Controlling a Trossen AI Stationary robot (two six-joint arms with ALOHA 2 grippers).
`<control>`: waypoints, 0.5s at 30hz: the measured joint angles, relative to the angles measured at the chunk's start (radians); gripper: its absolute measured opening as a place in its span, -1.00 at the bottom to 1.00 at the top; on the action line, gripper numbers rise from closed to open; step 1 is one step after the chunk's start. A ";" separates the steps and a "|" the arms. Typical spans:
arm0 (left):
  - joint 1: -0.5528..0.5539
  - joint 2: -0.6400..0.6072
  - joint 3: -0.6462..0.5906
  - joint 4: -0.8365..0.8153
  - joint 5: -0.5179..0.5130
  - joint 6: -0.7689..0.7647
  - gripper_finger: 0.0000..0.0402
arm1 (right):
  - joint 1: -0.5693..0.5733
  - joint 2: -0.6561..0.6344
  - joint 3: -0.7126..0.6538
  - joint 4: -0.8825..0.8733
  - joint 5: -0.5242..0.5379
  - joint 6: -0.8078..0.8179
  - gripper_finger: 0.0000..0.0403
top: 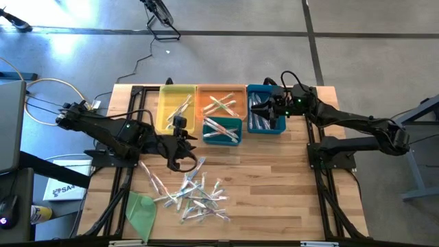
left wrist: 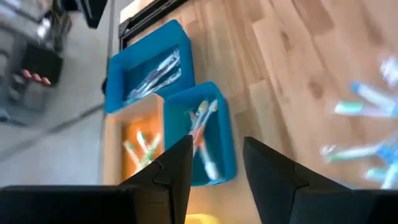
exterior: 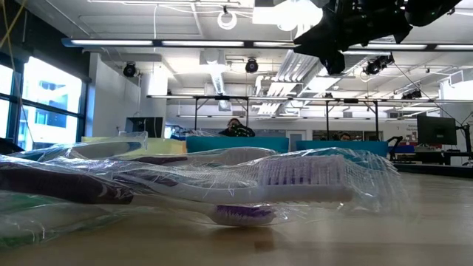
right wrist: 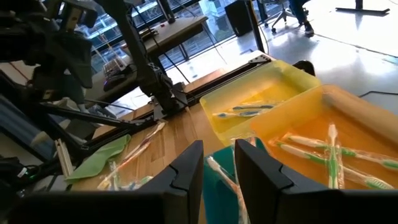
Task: Pick & Place Toothbrushes
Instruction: Put the blue toothbrush into the yellow bin
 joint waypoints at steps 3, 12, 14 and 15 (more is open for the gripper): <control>0.000 0.000 0.000 -0.007 -0.001 0.121 -0.32 | 0.002 0.000 0.000 0.000 0.000 0.000 -0.58; 0.067 -0.048 -0.016 0.083 0.244 0.314 -0.32 | 0.001 0.000 0.000 0.003 0.132 -0.001 -0.58; 0.089 -0.083 -0.067 0.131 0.251 0.333 -0.32 | 0.001 0.000 0.000 0.008 0.152 -0.001 -0.58; 0.098 -0.106 -0.105 0.155 0.252 0.335 -0.32 | 0.001 0.000 0.000 0.008 0.156 -0.001 -0.58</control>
